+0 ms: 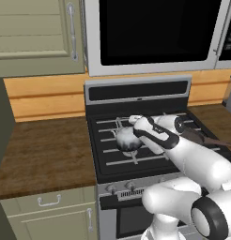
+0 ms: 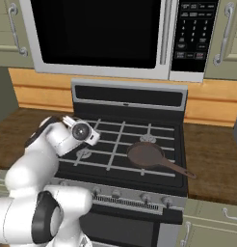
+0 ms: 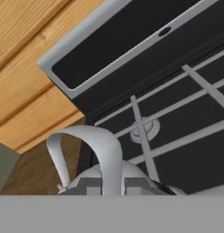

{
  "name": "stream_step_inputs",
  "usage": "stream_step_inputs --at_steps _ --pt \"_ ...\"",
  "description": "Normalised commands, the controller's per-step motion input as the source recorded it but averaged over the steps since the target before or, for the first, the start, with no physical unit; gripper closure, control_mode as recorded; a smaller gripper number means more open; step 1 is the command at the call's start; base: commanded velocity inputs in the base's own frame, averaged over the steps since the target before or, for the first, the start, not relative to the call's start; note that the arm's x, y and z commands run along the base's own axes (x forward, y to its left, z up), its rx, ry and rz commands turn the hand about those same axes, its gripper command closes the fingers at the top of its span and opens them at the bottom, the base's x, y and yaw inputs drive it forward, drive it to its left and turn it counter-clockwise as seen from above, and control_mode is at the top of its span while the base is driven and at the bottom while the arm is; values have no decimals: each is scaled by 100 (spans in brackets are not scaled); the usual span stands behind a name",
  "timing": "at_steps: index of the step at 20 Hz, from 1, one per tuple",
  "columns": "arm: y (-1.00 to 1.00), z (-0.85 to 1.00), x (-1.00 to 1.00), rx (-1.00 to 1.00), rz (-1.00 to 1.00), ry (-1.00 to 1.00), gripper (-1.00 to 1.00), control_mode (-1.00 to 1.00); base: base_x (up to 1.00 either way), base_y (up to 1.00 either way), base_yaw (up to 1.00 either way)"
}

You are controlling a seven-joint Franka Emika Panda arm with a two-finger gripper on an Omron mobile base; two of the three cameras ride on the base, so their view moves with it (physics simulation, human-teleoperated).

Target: Pick the kettle from the counter and place it on a stove burner. Then turn the burner on.

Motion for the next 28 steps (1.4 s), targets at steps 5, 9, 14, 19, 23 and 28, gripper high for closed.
stream_step_inputs --at_steps 5,9,14,19,23,28 --pt "-13 -25 25 0 0 0 100 -100 0 0 0" --pt "-9 -23 23 0 0 0 100 -100 0 0 0" --pt "-7 -26 6 0 0 0 -100 -100 0 0 0" --pt "-8 -12 5 0 0 0 -100 -100 0 0 0" --pt "0 0 1 0 0 0 -100 -100 0 0 0" --pt "-15 38 -7 0 0 0 -100 -100 0 0 0"
